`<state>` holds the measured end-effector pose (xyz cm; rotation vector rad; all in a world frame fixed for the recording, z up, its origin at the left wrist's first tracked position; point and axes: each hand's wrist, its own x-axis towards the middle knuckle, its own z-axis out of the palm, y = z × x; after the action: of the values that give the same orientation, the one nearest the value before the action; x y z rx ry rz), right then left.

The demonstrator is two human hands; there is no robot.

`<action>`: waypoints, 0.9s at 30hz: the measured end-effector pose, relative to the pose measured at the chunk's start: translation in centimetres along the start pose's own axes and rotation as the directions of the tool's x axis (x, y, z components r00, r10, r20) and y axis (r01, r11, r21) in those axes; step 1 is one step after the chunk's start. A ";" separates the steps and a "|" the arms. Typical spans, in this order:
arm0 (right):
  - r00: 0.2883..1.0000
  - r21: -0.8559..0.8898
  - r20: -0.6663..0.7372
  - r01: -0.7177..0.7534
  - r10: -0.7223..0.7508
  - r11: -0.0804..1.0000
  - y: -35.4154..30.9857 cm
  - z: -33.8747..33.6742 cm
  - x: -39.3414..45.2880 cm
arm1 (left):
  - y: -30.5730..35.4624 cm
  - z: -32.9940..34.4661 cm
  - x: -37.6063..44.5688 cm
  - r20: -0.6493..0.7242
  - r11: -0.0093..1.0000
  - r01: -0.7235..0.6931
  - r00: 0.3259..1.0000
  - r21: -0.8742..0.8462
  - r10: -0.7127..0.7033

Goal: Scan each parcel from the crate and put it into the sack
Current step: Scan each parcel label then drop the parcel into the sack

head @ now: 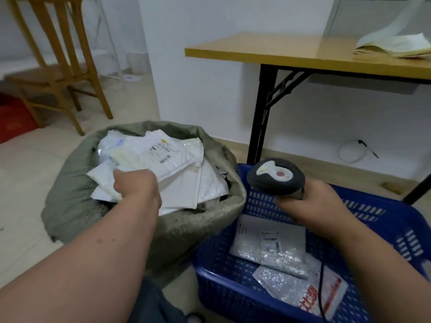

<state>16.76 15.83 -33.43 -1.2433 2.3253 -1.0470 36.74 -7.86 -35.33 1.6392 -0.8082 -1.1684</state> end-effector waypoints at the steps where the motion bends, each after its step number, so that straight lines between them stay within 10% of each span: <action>1: 1.000 0.006 -0.001 -0.001 0.001 1.000 0.0 0.3 0.2 | -0.2 -0.3 0.6 -0.001 0.983 -0.072 0.997 0.170 0.074; 4: 0.999 0.031 -0.024 -0.030 0.031 0.999 0.1 0.5 0.7 | -0.6 -0.2 0.7 0.111 0.840 -0.303 0.952 0.450 0.284; 11: 0.968 0.056 -0.072 -0.237 0.241 0.970 2.2 -0.9 0.7 | -1.0 3.4 -4.7 0.410 0.598 -0.708 0.706 0.376 0.577; 17: 0.900 0.187 -0.141 -0.385 0.412 0.904 6.2 -2.8 0.5 | -3.3 6.2 -12.6 0.686 0.243 -0.970 0.155 -0.032 0.711; 21: 0.840 0.270 -0.148 -0.474 0.523 0.838 10.1 -3.5 0.5 | -7.1 9.2 -16.7 0.824 0.105 -0.961 -0.159 -0.255 0.543; 23: 0.803 0.321 -0.127 -0.523 0.583 0.790 12.1 -3.6 0.5 | -9.8 11.2 -17.9 0.922 0.159 -0.965 -0.137 -0.207 0.363; 27: 0.746 0.444 -0.064 -0.573 0.663 0.689 16.4 -3.7 1.4 | -15.7 15.3 -17.3 0.961 0.476 -0.836 0.247 0.275 -0.121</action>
<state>4.20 22.32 -42.63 -0.1348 2.2442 -1.3360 16.51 8.13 -46.10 0.9385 -2.7706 -1.3239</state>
